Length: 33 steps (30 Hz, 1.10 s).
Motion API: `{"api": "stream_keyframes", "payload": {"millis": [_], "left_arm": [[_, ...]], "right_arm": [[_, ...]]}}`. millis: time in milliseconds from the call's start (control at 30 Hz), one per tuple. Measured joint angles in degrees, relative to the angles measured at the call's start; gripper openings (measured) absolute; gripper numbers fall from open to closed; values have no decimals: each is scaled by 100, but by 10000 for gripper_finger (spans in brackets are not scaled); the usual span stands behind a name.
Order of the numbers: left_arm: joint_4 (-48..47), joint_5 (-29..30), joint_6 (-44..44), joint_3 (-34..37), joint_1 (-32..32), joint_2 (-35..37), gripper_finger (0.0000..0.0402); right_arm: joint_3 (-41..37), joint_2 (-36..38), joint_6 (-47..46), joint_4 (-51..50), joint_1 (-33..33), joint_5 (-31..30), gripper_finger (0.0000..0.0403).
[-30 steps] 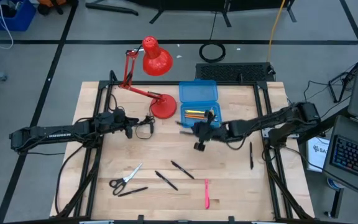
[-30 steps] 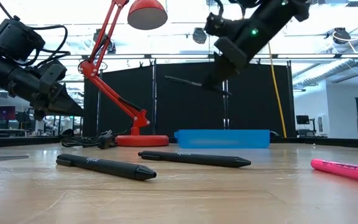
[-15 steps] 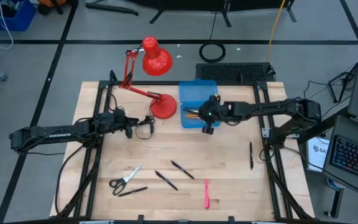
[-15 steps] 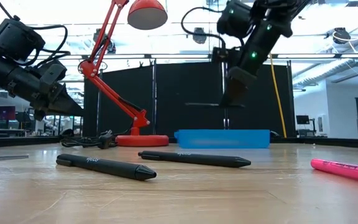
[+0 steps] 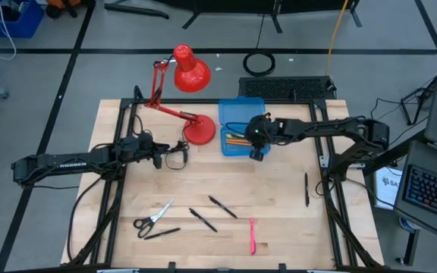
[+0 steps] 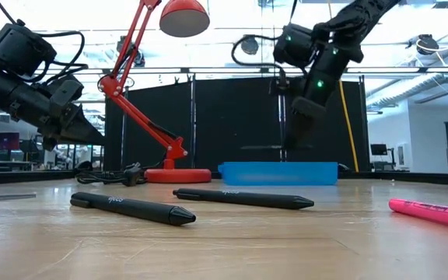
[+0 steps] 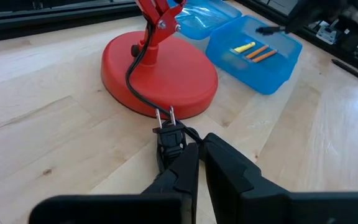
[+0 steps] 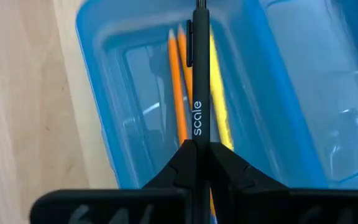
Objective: Pick & place school supplies into a supply box
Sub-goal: Put the black pen into the blue supply box
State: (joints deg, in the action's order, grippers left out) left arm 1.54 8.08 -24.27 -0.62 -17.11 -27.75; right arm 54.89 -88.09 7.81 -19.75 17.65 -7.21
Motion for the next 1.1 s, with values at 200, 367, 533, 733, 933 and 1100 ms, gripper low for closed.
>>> {"api": "stream_keyframes", "payload": {"millis": [200,367,533,733,933,1100], "left_arm": [[0,46,-13,2,-1,-9,31],[2,82,-22,2,-1,-42,31],[2,89,-22,3,-1,-44,31],[4,93,-22,4,-1,-44,31],[4,93,-34,4,1,-44,31],[4,93,-26,2,1,-44,31]], "right_arm": [[-272,-3,-68,157,37,-18,12],[-381,-3,-108,235,39,-37,12],[-508,-3,-173,479,44,-36,17],[-509,-3,-229,534,44,-37,23],[-509,-3,-334,538,94,-25,38],[-509,-3,-365,688,93,-23,34]]}}
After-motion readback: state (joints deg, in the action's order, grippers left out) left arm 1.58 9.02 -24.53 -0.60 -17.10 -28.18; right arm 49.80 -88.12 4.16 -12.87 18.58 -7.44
